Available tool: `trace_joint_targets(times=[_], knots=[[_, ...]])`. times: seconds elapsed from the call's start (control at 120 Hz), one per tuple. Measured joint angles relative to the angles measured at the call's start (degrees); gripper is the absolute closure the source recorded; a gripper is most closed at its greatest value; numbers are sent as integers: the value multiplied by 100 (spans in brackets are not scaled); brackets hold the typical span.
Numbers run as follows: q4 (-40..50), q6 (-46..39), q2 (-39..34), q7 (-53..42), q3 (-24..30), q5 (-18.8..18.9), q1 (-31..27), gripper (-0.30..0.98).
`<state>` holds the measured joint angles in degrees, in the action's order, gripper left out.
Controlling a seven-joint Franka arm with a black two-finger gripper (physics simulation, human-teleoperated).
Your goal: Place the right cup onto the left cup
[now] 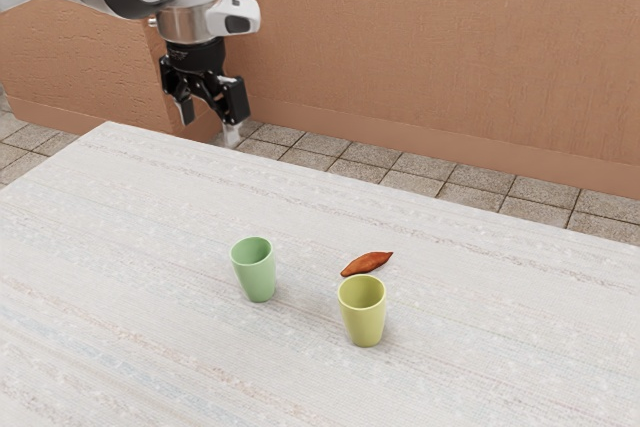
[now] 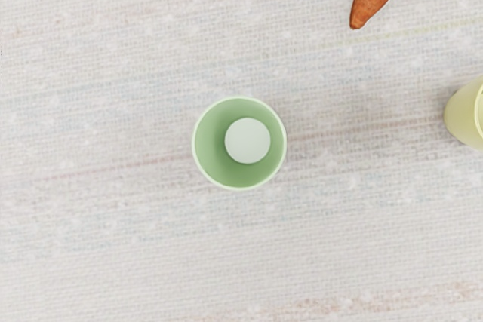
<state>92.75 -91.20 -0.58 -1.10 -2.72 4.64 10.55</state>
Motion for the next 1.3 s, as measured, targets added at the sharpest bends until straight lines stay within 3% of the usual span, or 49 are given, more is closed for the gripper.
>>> trace_joint_targets(times=[0.717, 1.158, 1.3], knots=[[399, -651, 193, 36, 55, -167, -275, 0], [1042, -1372, 328, 318, 235, -343, 308, 0], [1112, -1618, 475, 401, 301, -457, 264, 0]])
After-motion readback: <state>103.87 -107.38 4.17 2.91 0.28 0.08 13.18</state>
